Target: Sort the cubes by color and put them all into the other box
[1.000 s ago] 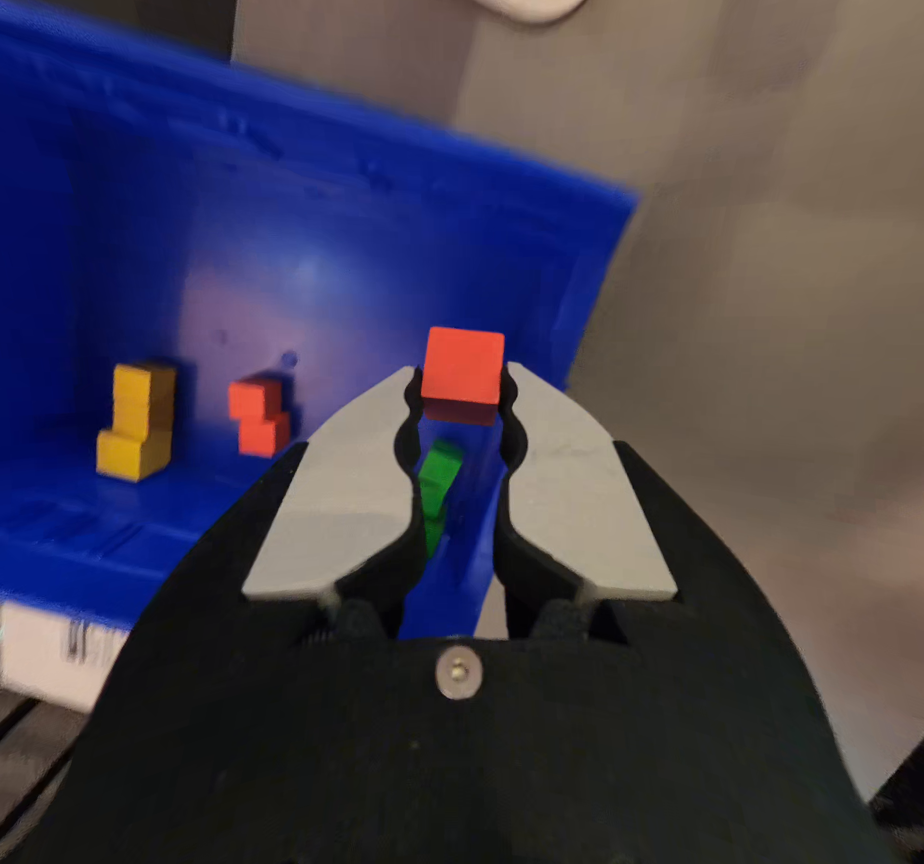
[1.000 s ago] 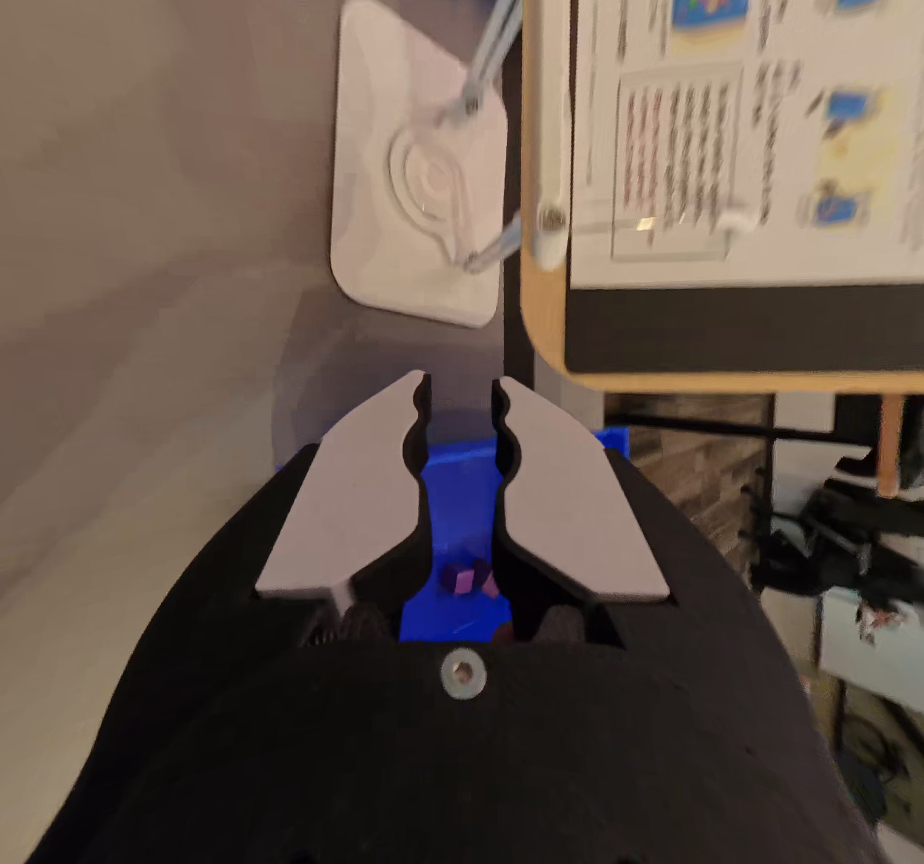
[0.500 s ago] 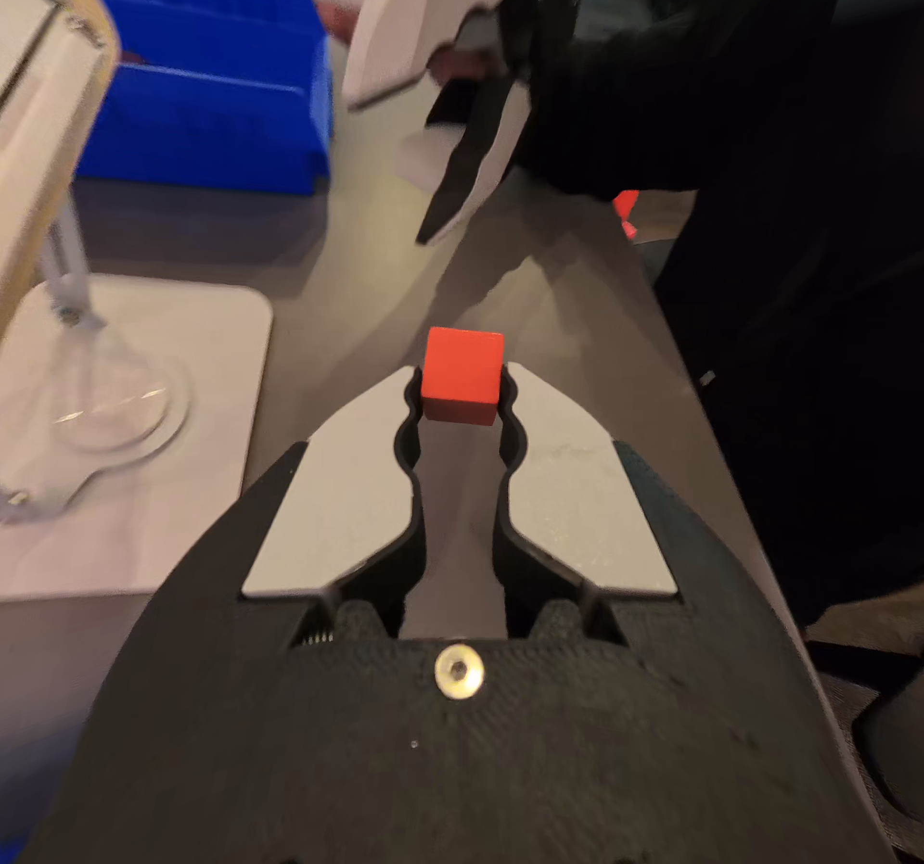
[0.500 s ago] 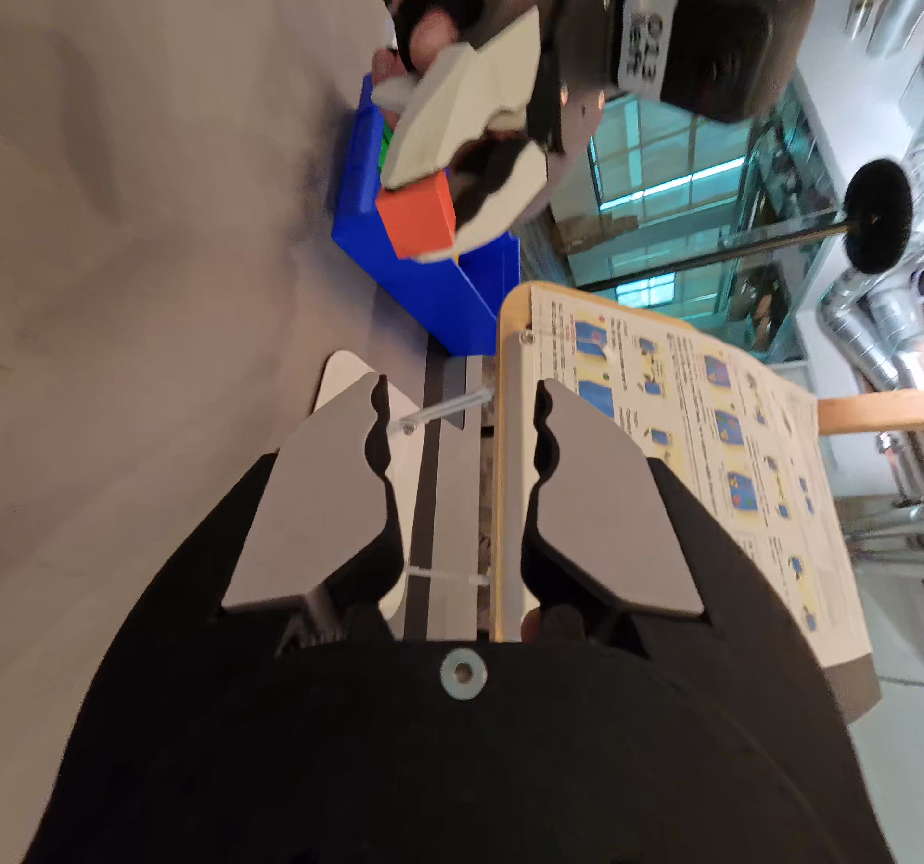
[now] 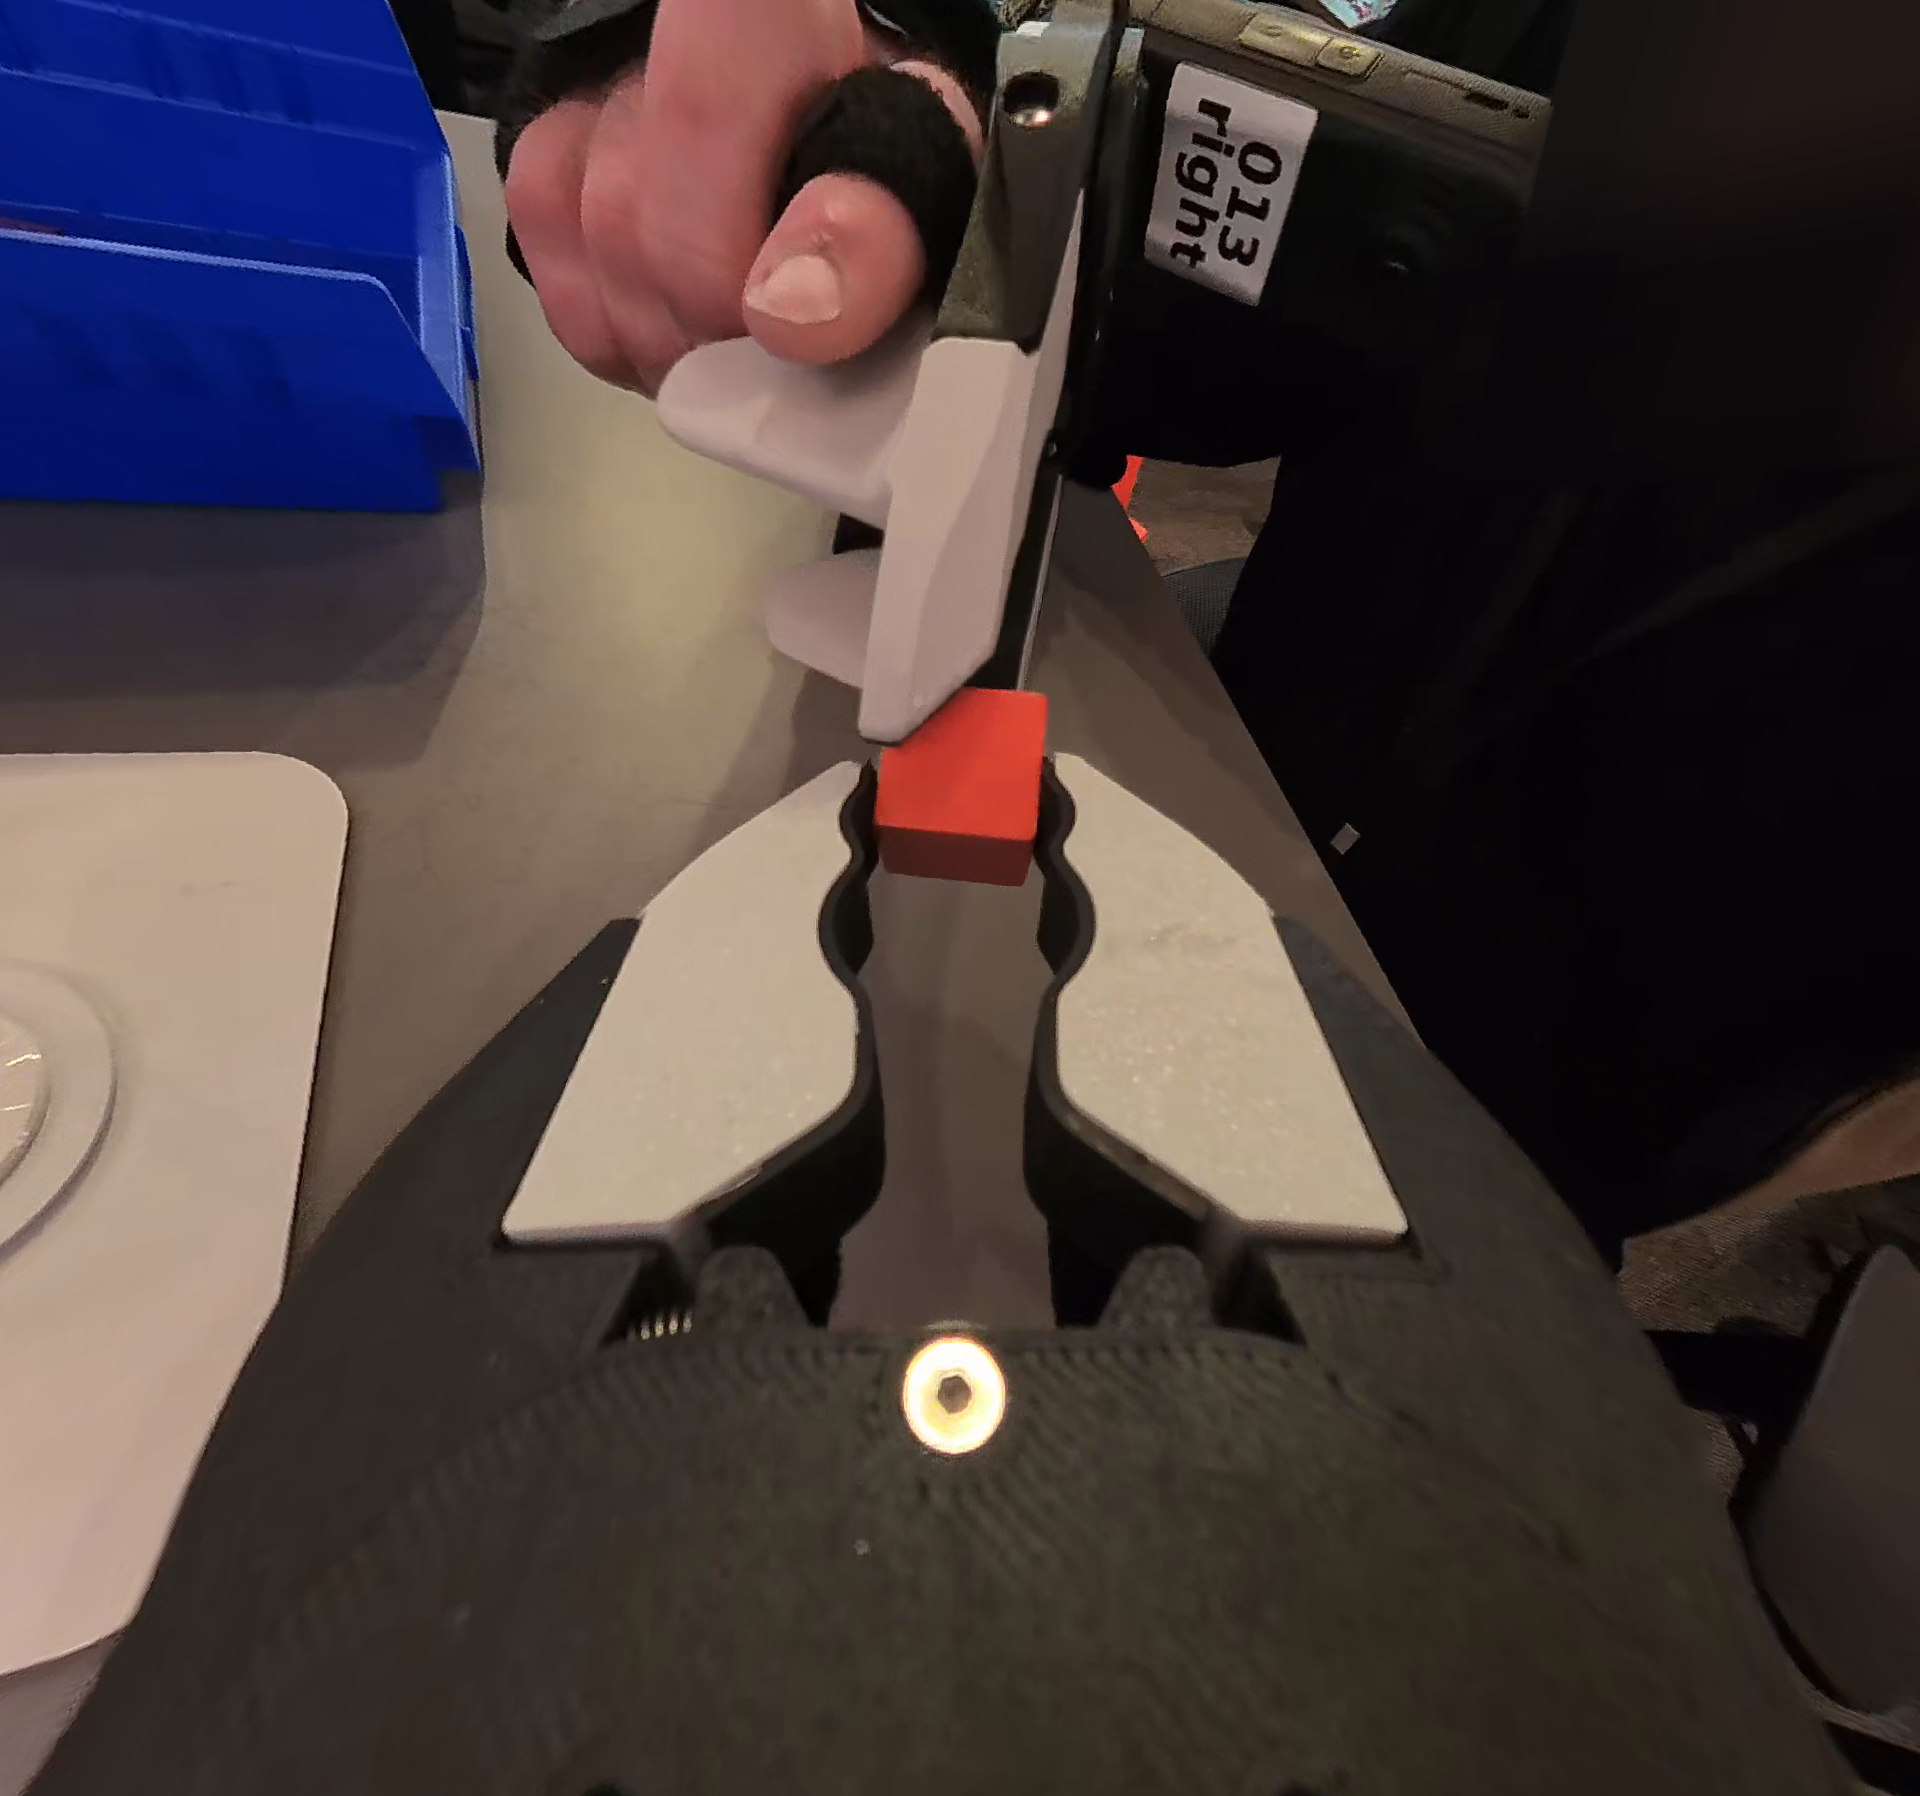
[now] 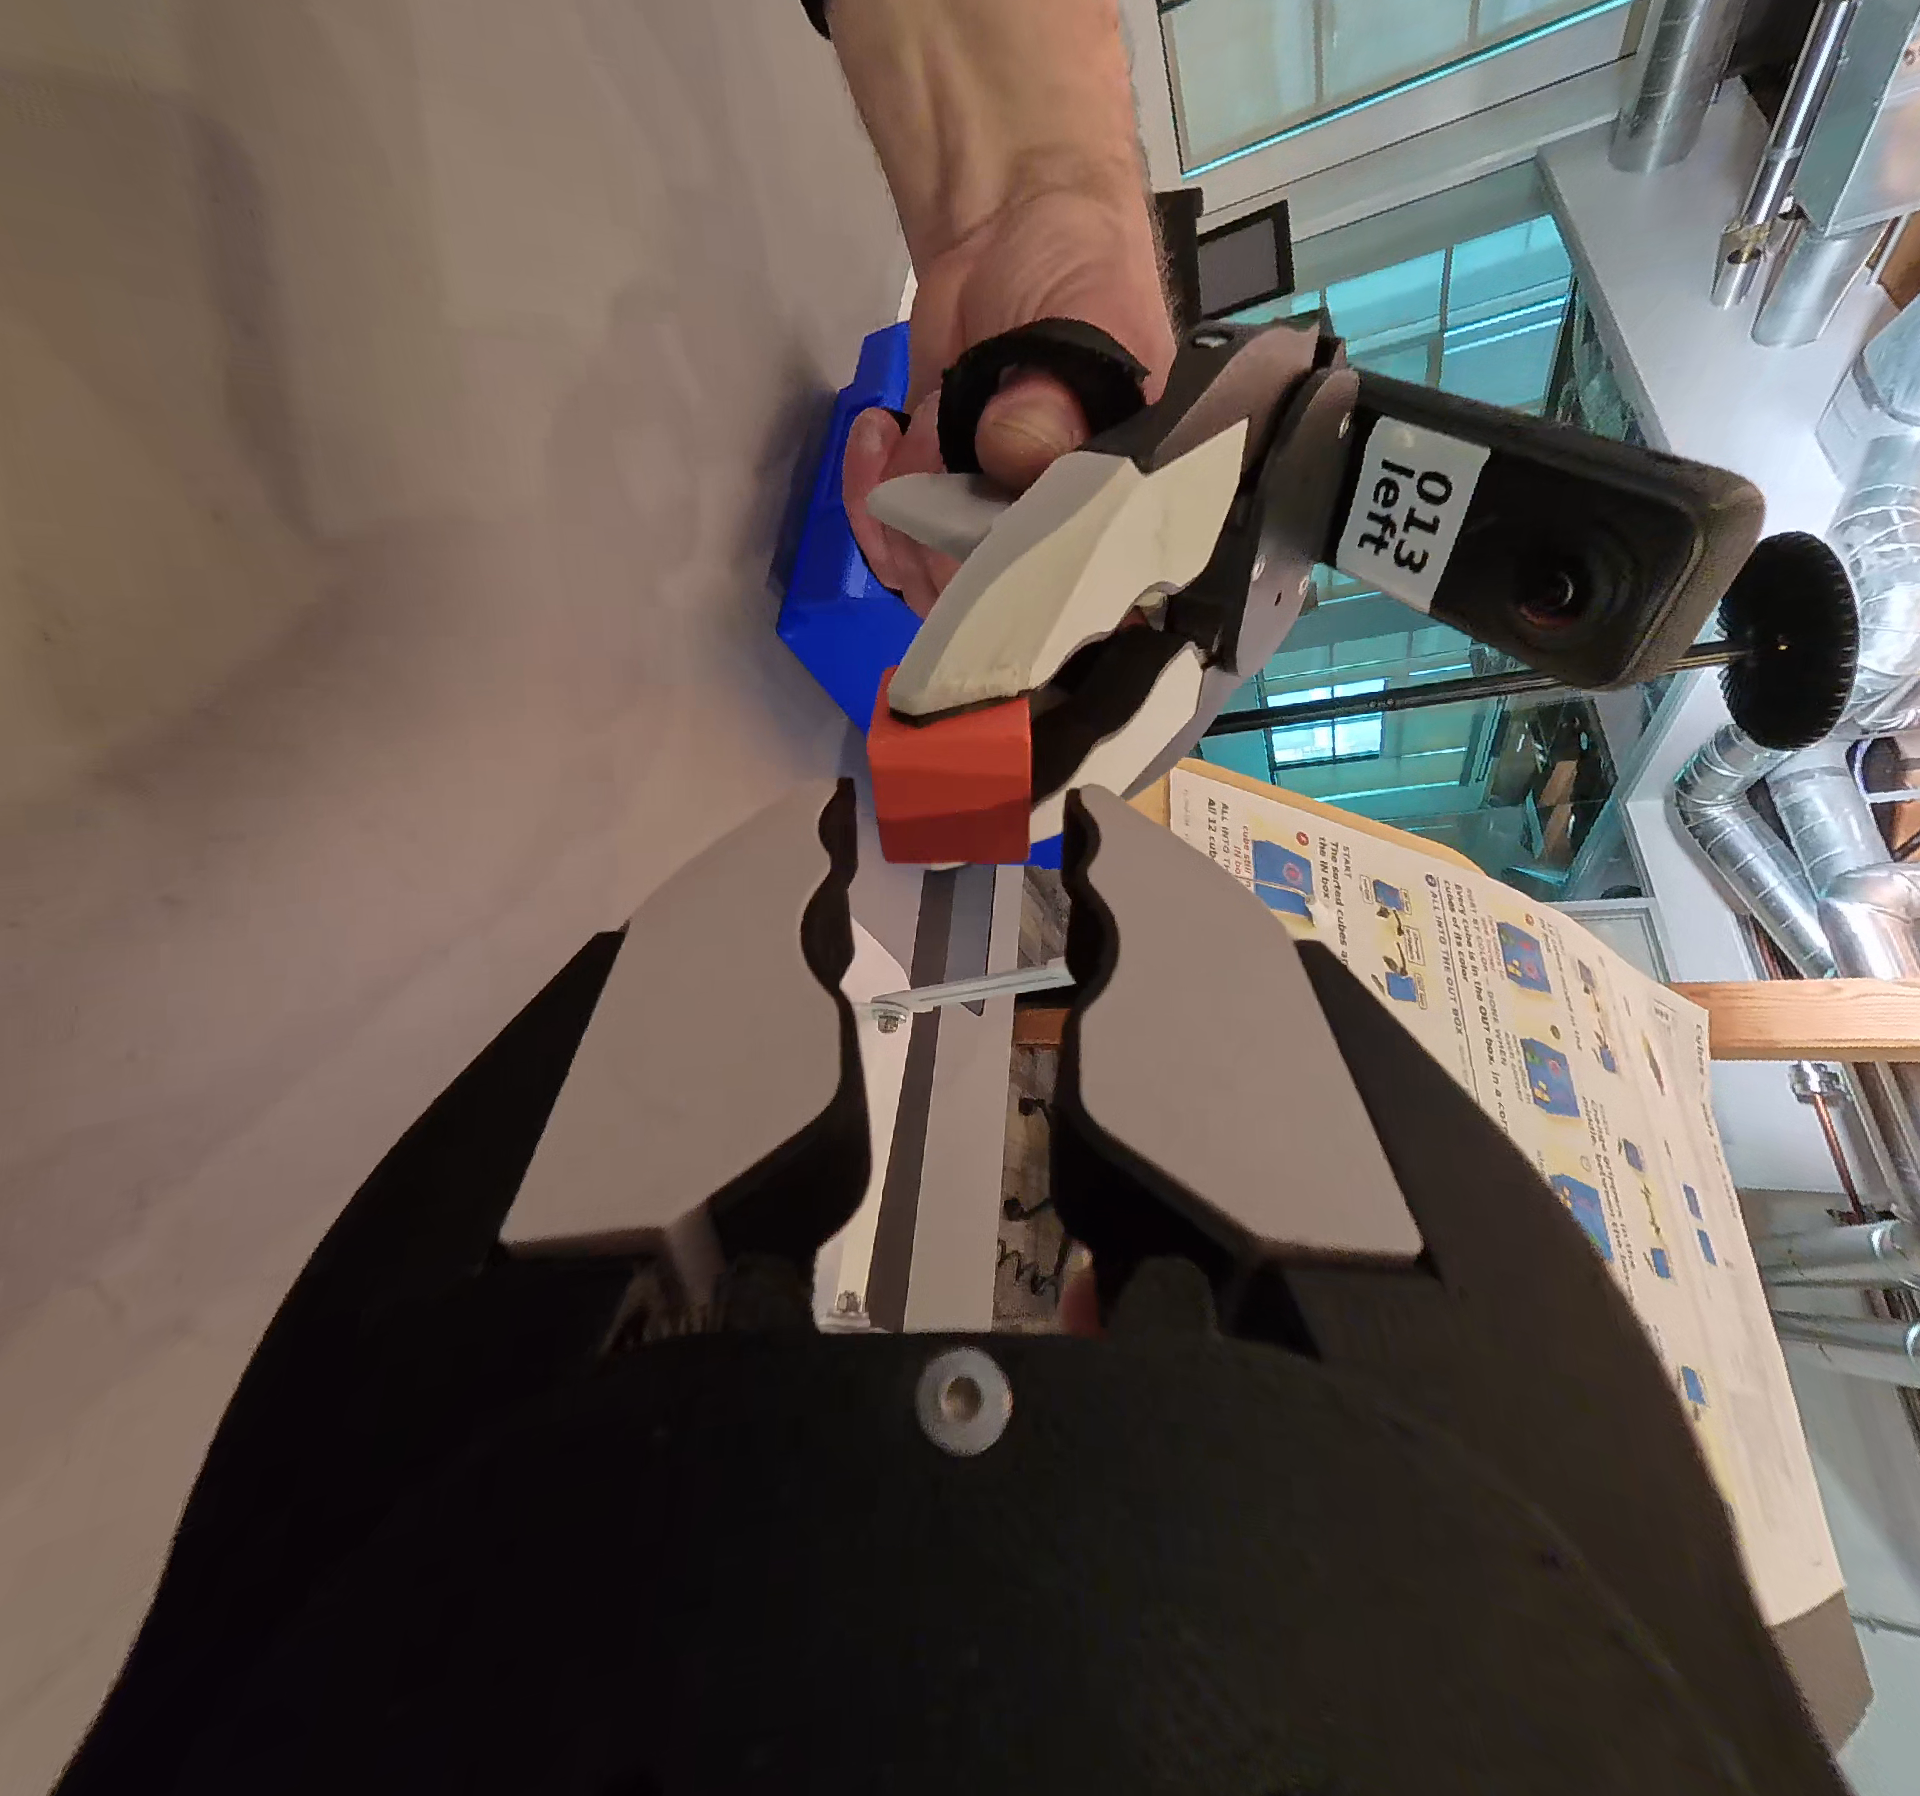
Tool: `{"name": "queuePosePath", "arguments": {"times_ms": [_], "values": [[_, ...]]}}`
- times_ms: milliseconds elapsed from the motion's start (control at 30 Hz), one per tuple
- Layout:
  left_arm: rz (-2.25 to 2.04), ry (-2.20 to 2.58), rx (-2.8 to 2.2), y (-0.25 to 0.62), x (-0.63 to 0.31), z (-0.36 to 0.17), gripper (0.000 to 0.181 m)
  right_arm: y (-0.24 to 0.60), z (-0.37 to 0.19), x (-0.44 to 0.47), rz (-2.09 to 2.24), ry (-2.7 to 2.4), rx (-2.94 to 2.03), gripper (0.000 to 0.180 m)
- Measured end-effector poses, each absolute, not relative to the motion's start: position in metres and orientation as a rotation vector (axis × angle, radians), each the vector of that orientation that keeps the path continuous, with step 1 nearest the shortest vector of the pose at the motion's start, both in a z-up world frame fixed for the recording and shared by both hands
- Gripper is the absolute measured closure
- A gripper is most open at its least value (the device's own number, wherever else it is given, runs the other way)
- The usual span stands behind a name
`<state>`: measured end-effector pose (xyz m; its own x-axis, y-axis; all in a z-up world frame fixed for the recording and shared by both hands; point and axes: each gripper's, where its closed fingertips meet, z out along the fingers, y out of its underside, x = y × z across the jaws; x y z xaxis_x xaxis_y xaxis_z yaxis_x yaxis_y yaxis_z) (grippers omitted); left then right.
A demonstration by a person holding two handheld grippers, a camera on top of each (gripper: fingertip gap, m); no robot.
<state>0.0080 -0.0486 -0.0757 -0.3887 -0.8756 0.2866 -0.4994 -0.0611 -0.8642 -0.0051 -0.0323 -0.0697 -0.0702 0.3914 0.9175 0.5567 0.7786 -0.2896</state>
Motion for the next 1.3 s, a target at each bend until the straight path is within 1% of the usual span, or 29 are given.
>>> {"name": "queuePosePath", "arguments": {"times_ms": [133, 500, 533, 600, 633, 733, 900, 1067, 1300], "values": [[-1.477, 1.86, -1.466, -0.052, 0.009, -0.078, 0.153, -0.034, -0.074, -0.008, -0.173, -1.701, -0.738, 0.151], [-1.55, 1.865, -1.48, -0.06, 0.008, -0.083, 0.152, -0.043, -0.08, -0.011, -0.125, -1.741, -0.756, 0.152], [-1.531, 1.857, -1.486, -0.057, 0.008, -0.083, 0.149, -0.043, -0.079, -0.01, -0.117, -1.738, -0.76, 0.151], [-1.476, 1.837, -1.519, -0.05, 0.006, -0.083, 0.133, -0.041, -0.072, -0.005, -0.107, -1.722, -0.776, 0.151], [-1.458, 1.828, -1.536, -0.047, 0.003, -0.083, 0.131, -0.035, -0.065, 0.002, -0.121, -1.701, -0.792, 0.151], [-1.39, 1.819, -1.544, -0.041, -0.008, -0.079, 0.135, -0.001, -0.042, 0.036, -0.175, -1.603, -0.922, 0.151], [-1.269, 1.778, -1.547, -0.031, -0.034, -0.065, 0.148, 0.078, -0.024, 0.135, -0.266, -1.394, -1.267, 0.151], [-1.192, 1.713, -1.564, -0.02, -0.058, -0.055, 0.149, 0.13, -0.046, 0.218, -0.26, -1.221, -1.582, 0.151], [-1.084, 1.683, -1.616, -0.008, -0.082, -0.061, 0.152, 0.152, -0.085, 0.259, -0.322, -1.168, -1.839, 0.151]]}}
